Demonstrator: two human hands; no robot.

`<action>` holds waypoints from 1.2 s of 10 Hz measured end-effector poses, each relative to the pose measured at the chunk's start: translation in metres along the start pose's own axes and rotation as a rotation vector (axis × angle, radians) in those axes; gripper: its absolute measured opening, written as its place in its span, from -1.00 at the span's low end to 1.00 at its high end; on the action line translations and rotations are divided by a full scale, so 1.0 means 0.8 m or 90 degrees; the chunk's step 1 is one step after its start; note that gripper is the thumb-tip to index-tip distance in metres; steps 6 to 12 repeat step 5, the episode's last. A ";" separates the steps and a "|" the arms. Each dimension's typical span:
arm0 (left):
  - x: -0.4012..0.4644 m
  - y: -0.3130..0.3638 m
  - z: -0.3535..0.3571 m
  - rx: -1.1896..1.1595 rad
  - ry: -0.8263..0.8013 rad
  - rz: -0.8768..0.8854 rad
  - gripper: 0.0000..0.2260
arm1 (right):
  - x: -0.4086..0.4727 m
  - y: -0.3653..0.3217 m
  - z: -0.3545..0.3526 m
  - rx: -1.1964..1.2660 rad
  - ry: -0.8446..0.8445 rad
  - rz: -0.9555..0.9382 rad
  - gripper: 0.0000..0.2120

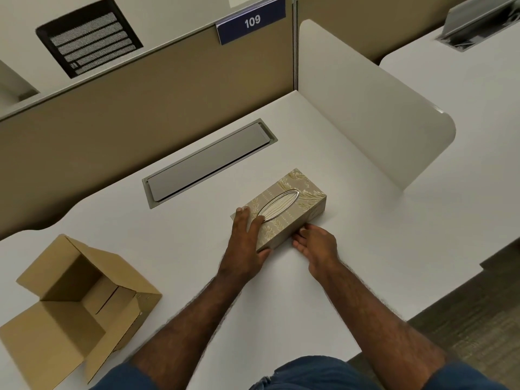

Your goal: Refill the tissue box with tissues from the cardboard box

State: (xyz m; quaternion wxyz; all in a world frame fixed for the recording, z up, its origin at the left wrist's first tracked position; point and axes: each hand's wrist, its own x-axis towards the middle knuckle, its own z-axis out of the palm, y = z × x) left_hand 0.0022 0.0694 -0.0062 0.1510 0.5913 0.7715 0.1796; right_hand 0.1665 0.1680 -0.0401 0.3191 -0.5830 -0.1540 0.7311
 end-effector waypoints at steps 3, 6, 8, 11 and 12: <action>-0.024 0.001 -0.015 0.038 0.020 -0.010 -0.29 | -0.039 0.011 0.020 -0.193 0.050 -0.052 -0.82; -0.070 -0.013 -0.036 -0.001 0.081 -0.054 -0.27 | -0.103 0.027 0.048 -0.342 0.012 -0.181 -0.85; -0.070 -0.013 -0.036 -0.001 0.081 -0.054 -0.27 | -0.103 0.027 0.048 -0.342 0.012 -0.181 -0.85; -0.070 -0.013 -0.036 -0.001 0.081 -0.054 -0.27 | -0.103 0.027 0.048 -0.342 0.012 -0.181 -0.85; -0.070 -0.013 -0.036 -0.001 0.081 -0.054 -0.27 | -0.103 0.027 0.048 -0.342 0.012 -0.181 -0.85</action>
